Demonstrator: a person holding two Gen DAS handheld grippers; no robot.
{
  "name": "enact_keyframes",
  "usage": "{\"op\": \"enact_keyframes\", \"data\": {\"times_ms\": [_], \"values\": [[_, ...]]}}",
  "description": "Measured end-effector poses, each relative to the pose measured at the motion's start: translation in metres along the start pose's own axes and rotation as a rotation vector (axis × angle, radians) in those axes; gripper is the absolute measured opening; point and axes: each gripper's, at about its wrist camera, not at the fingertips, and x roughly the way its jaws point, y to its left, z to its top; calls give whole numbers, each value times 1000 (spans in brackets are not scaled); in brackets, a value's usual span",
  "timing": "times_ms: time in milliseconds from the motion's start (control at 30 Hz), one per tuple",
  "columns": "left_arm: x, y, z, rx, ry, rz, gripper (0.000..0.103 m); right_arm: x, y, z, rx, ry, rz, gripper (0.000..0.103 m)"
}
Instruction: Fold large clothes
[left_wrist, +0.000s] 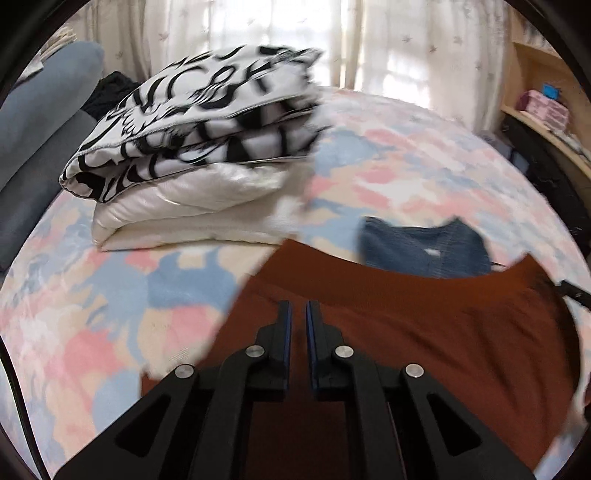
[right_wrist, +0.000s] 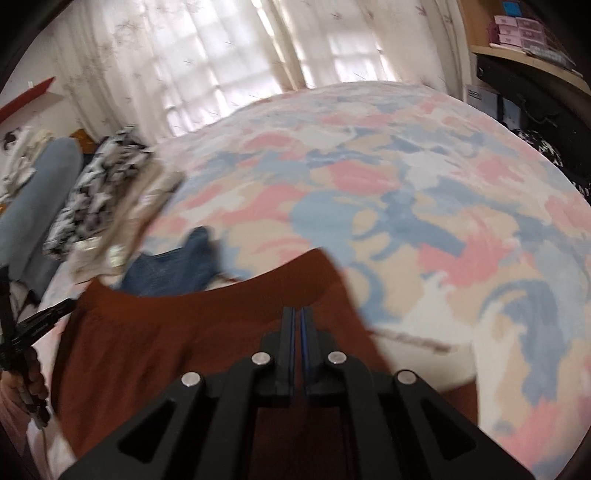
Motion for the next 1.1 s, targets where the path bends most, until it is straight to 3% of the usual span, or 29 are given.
{"op": "enact_keyframes", "data": {"times_ms": [200, 267, 400, 500, 567, 633, 667, 700, 733, 767, 833, 933, 1000, 1100], "values": [[-31, -56, -54, 10, 52, -94, 8, -20, 68, -40, -58, 35, 125, 3], [-30, -67, -75, 5, 58, -74, 10, -20, 86, -55, -77, 37, 148, 3], [-22, -70, -101, -3, 41, -9, 12, -4, 92, -81, -96, 87, 112, 3], [-26, -57, -102, -43, 43, -4, 12, -7, 67, -95, -57, 88, 109, 0], [-28, -47, -102, -55, 50, 12, 12, -17, 46, -98, -43, 65, 57, 0], [-29, -31, -105, -68, 61, 100, 14, -29, 25, -100, -25, 33, 45, 0], [-30, -21, -106, -94, 69, 120, 14, -33, 16, -100, -21, 17, -16, 0], [-31, -8, -108, -134, 81, 107, 14, -38, 1, -100, -16, 10, -135, 0], [-31, 0, -110, -166, 89, 91, 14, -40, -12, -101, 5, 13, -183, 2], [-32, 10, -111, -205, 99, 84, 14, -43, -32, -103, 65, 25, -194, 0], [-38, 25, -114, -246, 109, 97, 14, -50, -60, -107, 180, 32, -92, 0], [-48, 32, -116, -261, 125, 104, 15, -64, -62, -108, 192, 26, -102, 0], [-55, 33, -118, -260, 135, 104, 23, -72, -52, -109, 168, 21, -120, 3], [-72, 31, -119, -266, 127, 107, 58, -85, -40, -109, 166, 9, -95, 3]]}}
